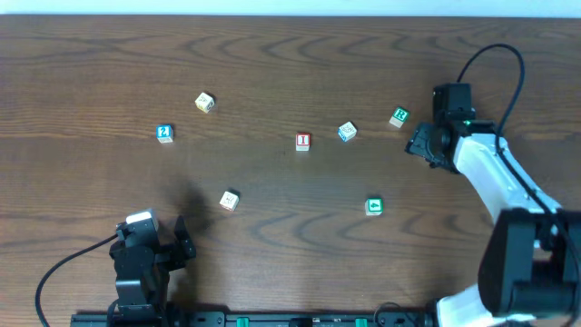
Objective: Spell out Ai2
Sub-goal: 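Move the right gripper to the red-bordered A block and grasp it, then carry the A block with the right gripper beside the I block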
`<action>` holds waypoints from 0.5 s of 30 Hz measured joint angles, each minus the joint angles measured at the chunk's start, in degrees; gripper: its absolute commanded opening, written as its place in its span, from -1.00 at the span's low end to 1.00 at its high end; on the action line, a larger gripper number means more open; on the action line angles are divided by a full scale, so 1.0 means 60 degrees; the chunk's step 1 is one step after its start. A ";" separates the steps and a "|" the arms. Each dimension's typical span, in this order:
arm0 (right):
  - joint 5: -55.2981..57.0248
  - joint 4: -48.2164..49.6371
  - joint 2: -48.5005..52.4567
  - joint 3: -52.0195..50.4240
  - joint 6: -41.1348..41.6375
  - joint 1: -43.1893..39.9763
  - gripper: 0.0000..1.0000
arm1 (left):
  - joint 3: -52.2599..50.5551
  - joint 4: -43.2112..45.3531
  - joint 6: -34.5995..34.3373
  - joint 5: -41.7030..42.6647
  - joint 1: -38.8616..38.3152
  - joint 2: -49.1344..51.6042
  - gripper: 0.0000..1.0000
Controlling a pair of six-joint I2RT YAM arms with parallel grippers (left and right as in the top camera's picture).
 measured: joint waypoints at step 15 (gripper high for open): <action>-0.0025 0.1067 0.0856 -0.0004 0.0798 -0.0197 0.31 | 0.0000 0.0000 0.0000 0.0000 0.0000 0.0000 0.91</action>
